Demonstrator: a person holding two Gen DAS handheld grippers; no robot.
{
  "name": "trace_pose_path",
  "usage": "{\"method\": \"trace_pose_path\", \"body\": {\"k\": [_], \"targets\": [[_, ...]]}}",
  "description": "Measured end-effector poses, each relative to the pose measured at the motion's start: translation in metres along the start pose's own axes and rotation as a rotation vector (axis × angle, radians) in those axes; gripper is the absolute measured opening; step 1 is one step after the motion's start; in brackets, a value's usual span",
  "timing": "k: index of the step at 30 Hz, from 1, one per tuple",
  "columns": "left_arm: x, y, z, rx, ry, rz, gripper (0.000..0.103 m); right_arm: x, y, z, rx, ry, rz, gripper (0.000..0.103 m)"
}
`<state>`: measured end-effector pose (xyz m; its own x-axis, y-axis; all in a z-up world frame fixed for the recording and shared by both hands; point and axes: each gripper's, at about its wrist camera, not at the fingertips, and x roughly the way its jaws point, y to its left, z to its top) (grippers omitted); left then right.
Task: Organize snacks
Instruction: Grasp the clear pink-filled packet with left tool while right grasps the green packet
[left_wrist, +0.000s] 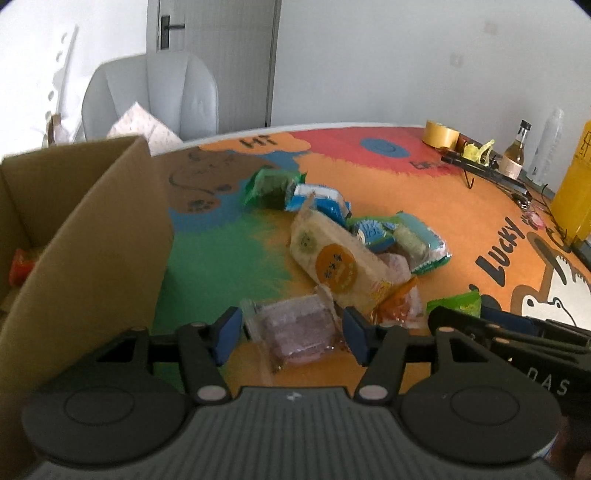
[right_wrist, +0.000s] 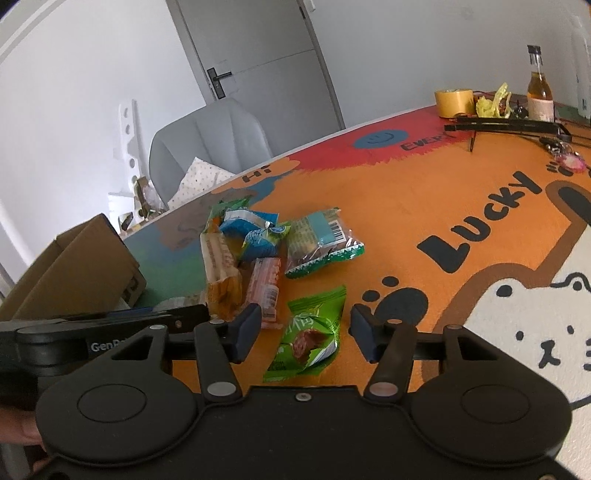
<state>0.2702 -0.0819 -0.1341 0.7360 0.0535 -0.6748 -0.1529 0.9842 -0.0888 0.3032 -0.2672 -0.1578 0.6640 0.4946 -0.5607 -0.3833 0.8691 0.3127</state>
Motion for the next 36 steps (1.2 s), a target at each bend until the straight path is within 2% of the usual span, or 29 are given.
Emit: {"method": "trace_pose_path", "body": {"k": [2, 4, 6, 16, 36], "targets": [[0.000, -0.001, -0.001, 0.016, -0.007, 0.006, 0.056, 0.000, 0.002, 0.000, -0.016, 0.000, -0.015, 0.049], [-0.001, -0.002, -0.001, 0.012, -0.007, -0.002, 0.047, 0.000, 0.005, -0.001, -0.040, 0.005, -0.035, 0.031], [-0.002, -0.001, -0.001, 0.005, 0.000, -0.013, 0.043, -0.001, 0.006, -0.002, -0.047, 0.013, -0.030, 0.028], [-0.032, -0.003, -0.003, 0.009, -0.036, -0.058, 0.039, -0.024, 0.015, -0.004, -0.042, -0.021, -0.024, 0.027], [-0.101, 0.022, 0.002, -0.021, -0.154, -0.076, 0.039, -0.066, 0.060, 0.006, -0.101, -0.102, -0.013, 0.027]]}}
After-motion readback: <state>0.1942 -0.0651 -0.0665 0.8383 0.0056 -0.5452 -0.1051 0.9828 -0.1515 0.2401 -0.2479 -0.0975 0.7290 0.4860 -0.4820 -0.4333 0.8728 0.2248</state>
